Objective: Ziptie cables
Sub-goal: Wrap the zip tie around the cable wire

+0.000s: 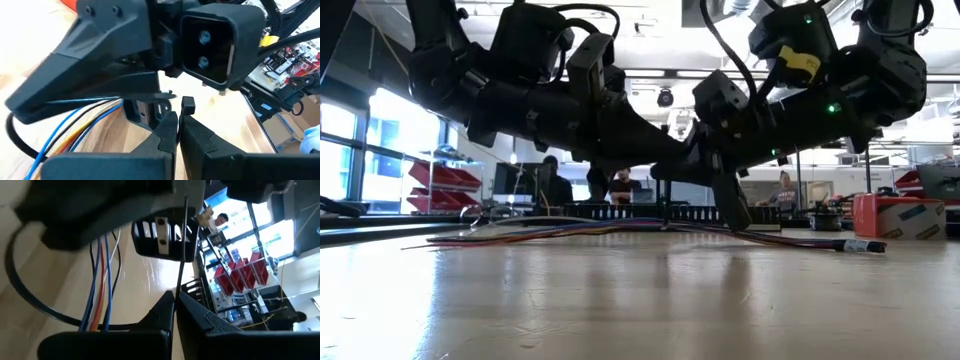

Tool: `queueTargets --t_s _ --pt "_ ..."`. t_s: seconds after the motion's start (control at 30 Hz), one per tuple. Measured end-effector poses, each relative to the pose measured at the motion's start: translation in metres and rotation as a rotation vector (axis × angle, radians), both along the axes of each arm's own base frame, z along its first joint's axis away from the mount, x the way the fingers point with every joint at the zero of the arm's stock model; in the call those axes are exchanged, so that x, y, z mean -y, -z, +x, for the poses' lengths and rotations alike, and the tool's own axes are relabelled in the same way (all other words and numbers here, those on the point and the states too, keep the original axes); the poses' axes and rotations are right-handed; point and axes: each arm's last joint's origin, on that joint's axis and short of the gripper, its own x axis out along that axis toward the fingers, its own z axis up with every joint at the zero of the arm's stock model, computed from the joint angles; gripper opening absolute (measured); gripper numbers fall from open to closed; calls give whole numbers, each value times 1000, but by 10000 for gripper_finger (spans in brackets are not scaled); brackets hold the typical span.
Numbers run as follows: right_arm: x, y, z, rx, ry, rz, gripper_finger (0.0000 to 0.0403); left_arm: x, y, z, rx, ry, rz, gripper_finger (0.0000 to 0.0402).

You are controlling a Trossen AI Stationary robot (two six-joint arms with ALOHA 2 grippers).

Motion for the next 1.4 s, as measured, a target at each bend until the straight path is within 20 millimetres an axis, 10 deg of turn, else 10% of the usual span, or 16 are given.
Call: queueTargets --t_s 1.4 --pt "-20 -3 -4 -9 -52 -116 0 1 0 0 -3 4 -19 0"
